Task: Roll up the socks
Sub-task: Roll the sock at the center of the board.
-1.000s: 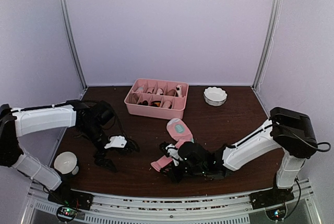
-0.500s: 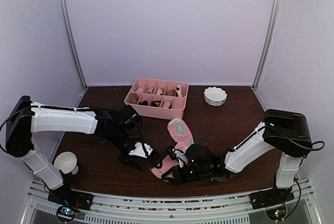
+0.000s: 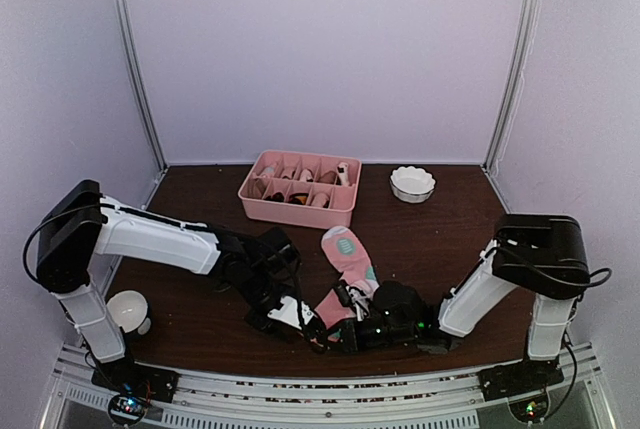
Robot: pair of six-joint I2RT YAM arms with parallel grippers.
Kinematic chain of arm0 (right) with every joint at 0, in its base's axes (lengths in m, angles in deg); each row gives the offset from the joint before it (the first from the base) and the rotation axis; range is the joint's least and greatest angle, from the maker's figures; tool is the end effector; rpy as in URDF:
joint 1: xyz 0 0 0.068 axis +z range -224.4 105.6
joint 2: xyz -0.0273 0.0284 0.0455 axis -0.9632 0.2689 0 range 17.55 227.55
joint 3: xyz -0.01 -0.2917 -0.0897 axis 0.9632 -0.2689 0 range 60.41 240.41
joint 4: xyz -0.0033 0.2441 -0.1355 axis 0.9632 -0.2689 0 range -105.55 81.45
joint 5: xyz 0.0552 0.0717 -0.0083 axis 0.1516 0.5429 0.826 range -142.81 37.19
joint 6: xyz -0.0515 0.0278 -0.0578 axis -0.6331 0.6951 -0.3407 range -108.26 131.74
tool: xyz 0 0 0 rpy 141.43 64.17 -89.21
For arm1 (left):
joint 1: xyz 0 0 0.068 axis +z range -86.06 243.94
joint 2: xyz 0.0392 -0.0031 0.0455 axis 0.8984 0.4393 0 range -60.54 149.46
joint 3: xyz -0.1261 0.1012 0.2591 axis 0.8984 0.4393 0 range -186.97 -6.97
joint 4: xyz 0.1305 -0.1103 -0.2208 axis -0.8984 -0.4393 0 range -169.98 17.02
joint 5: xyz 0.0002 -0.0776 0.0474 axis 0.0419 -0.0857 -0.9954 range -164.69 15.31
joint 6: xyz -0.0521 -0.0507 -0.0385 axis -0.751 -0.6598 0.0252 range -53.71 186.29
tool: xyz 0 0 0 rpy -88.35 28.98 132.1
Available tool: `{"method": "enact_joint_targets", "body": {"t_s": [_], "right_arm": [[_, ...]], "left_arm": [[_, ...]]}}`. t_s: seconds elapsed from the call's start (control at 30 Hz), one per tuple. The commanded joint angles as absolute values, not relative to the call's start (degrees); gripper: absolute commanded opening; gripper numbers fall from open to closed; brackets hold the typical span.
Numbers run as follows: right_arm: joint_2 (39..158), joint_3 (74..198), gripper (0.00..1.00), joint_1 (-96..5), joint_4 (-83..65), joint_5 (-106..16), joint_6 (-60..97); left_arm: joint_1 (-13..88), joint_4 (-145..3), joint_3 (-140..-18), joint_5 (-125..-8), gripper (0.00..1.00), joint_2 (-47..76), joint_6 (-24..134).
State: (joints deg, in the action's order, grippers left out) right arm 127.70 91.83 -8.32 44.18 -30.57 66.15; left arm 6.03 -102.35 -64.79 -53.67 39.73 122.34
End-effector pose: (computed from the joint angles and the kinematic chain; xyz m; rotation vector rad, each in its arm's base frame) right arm 0.1207 0.3392 0.0842 -0.5455 2.3940 1.5599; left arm 0.1653 -0.3122 0.1387 2.3807 1.4486 -0.5239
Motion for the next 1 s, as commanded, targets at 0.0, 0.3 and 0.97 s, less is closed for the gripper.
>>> {"method": "enact_joint_targets", "body": {"t_s": [0.0, 0.3, 0.97], "right_arm": [[129.67, 90.38, 0.00, -8.74, 48.56, -29.38, 69.06], [130.77, 89.01, 0.00, -9.33, 53.37, -28.72, 71.90], [122.60, 92.60, 0.38, -9.95, 27.68, -32.75, 57.65]], "left_arm": [[5.14, -99.19, -67.42, -55.19, 0.49, 41.76, 122.81], [3.22, -98.47, -67.45, -57.37, 0.38, 44.02, 123.59], [3.29, -106.44, -70.25, -63.24, 0.00, 46.22, 119.00]]}}
